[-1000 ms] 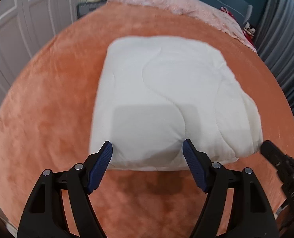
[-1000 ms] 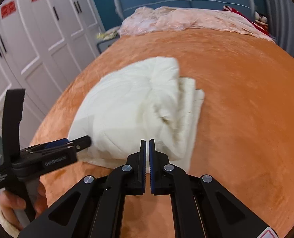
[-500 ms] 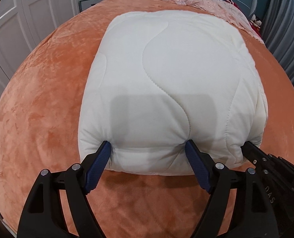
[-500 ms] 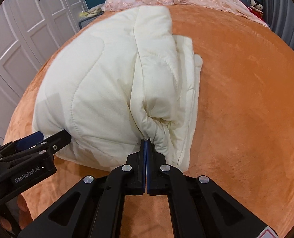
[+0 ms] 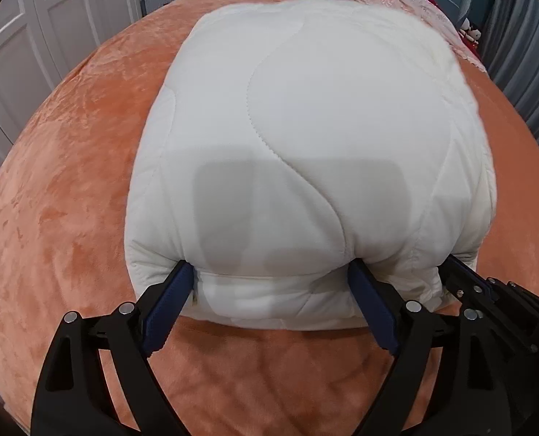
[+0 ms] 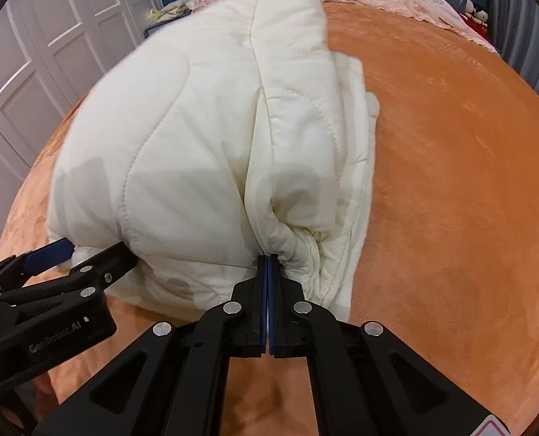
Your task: Fold large clothes
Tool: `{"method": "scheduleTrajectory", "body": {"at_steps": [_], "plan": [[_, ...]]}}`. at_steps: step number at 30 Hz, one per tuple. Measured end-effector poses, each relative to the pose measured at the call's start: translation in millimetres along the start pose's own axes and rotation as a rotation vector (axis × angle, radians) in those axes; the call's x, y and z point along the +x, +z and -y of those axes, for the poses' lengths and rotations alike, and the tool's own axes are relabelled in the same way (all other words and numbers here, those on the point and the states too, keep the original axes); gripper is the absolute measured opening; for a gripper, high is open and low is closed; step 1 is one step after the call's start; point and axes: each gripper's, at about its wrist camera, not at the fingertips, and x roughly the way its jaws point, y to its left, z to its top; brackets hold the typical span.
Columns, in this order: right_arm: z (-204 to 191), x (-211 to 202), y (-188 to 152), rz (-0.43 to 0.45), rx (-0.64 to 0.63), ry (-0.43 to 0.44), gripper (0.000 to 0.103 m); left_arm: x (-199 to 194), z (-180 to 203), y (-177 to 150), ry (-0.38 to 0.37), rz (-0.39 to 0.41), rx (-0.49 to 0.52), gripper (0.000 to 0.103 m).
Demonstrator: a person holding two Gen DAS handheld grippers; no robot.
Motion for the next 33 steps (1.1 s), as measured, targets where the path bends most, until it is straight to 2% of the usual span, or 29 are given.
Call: {"method": "scheduleTrajectory", "body": {"at_steps": [1,4,5,6,7,11,18,22,33], "plan": [[-1.7,-8.4,-0.3,0.009,0.007,0.001,0.000,-9.2,-3.3,0.9,-0.025,-0.002,-0.011,0.084],[-2.5,-57.3,-6.3,0.101,0.024,0.005,0.016,-43.7,-14.8,-3.2,-0.060,0.043,-0.068,0.084],[-4.4,-75.2,-10.7,0.139,0.016,-0.017,0.033,-55.3,-18.0,-5.4,-0.051,0.063,-0.080,0.085],[-6.3,-89.1,-15.6,0.169,0.009,-0.035,0.051,-68.5,-20.6,-9.0,-0.044,0.079,-0.089,0.090],[-7.0,-100.3,-19.2,0.192,0.007,-0.049,0.056,-76.6,-22.9,-11.7,-0.043,0.083,-0.097,0.093],[-9.5,-134.4,-34.8,0.243,0.006,-0.079,0.062,-105.7,-30.5,-26.6,-0.030,0.122,-0.131,0.093],[-10.9,-155.5,-63.1,0.264,0.036,-0.135,0.078,-130.9,-27.9,-54.6,0.048,0.174,-0.086,0.094],[-15.3,-157.8,-78.9,0.264,0.029,-0.149,0.079,-138.1,-23.0,-67.1,0.091,0.191,-0.061,0.095],[-32.8,-164.9,-100.5,0.267,-0.017,-0.160,0.081,-146.5,-16.6,-89.5,0.129,0.187,-0.034,0.095]]}}
